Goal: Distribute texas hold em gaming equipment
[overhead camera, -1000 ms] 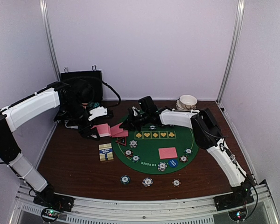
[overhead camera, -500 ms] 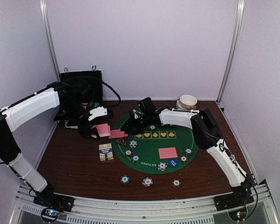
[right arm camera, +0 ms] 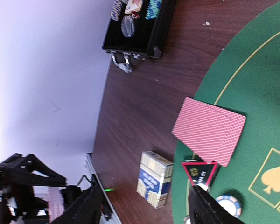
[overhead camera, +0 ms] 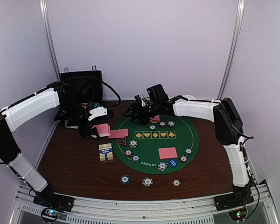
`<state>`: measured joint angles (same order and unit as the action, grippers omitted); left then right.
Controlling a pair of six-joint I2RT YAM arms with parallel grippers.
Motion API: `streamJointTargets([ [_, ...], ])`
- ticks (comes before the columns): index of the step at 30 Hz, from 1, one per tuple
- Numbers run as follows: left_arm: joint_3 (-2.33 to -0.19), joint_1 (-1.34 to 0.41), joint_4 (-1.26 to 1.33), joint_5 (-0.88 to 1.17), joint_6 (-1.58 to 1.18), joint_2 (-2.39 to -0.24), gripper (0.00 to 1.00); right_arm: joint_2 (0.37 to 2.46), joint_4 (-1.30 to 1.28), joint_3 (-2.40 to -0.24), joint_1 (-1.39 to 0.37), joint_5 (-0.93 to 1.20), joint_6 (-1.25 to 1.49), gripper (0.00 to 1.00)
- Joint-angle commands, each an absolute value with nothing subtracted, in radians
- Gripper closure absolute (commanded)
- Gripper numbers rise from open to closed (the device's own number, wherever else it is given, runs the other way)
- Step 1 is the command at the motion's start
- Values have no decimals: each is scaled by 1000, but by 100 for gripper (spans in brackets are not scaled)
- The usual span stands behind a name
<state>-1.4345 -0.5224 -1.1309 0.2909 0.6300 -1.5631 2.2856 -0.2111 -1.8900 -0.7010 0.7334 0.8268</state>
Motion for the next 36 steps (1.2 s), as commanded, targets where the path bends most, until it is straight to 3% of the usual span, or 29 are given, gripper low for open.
streamJointTargets([
  [1, -1450, -517, -1123, 302, 641, -1538, 100, 2156, 86, -1712, -715, 794, 948, 30],
  [7, -1451, -517, -1123, 304, 639, -1543, 100, 2082, 357, -1523, -764, 863, 1109, 19],
  [14, -1453, -517, -1123, 303, 638, -1543, 100, 2089, 480, -1489, -834, 886, 1193, 16],
  [36, -1466, -517, -1124, 317, 637, -1545, 100, 2227, 498, -1656, -920, 944, 1269, 18],
])
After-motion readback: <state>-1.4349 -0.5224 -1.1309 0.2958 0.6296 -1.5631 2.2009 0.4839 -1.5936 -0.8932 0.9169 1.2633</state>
